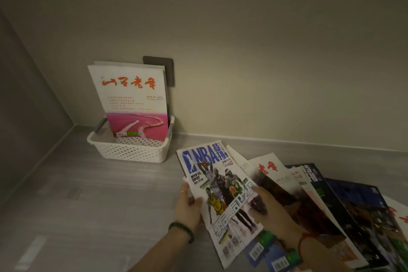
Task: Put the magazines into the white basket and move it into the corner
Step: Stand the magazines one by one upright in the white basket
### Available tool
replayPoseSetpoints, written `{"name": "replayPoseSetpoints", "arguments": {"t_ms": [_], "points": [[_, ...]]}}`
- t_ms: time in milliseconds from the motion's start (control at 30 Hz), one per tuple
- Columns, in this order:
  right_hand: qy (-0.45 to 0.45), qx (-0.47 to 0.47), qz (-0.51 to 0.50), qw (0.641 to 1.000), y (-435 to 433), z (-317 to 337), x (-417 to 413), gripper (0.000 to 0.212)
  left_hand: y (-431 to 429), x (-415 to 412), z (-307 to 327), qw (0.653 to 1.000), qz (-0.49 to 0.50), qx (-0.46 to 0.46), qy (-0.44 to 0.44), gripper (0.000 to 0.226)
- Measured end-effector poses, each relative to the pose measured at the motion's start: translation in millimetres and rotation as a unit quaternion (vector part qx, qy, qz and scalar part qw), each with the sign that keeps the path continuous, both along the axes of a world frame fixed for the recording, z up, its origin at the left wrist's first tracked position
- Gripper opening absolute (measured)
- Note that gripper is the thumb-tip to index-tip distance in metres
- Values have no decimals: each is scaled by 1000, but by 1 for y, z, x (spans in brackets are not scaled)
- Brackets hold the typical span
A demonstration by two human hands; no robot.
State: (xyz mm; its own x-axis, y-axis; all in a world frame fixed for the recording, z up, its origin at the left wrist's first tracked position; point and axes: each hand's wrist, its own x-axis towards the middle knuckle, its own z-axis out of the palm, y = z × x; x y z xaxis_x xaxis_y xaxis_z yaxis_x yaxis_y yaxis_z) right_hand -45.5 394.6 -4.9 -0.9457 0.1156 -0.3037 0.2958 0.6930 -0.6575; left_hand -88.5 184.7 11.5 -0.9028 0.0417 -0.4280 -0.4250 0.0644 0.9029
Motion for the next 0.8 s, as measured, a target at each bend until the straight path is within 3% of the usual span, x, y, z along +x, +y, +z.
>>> {"name": "replayPoseSetpoints", "arguments": {"t_ms": [100, 167, 267, 400, 500, 567, 800], "points": [[26, -76, -55, 995, -7, 19, -21, 82, -15, -7, 21, 997, -44, 41, 51, 42], [41, -172, -77, 981, -15, 33, -37, 81, -29, -12, 39, 990, -82, 69, 93, 34], [82, -275, -70, 955, -31, 57, -58, 55, -53, -26, 71, 970, -151, 30, 188, 32], [129, -262, -47, 955, -53, 88, -91, 37, -99, -58, 110, 945, -197, -19, 261, 36], [178, -285, -80, 939, -71, 110, -121, 19, -144, -98, 133, 940, -157, -41, 300, 36], [224, -249, -105, 936, -91, 125, -147, 11, -172, -128, 146, 944, -115, -40, 305, 32], [332, -230, -131, 906, -183, 163, -236, 12, -238, -240, 161, 958, 38, -48, 281, 20]]}}
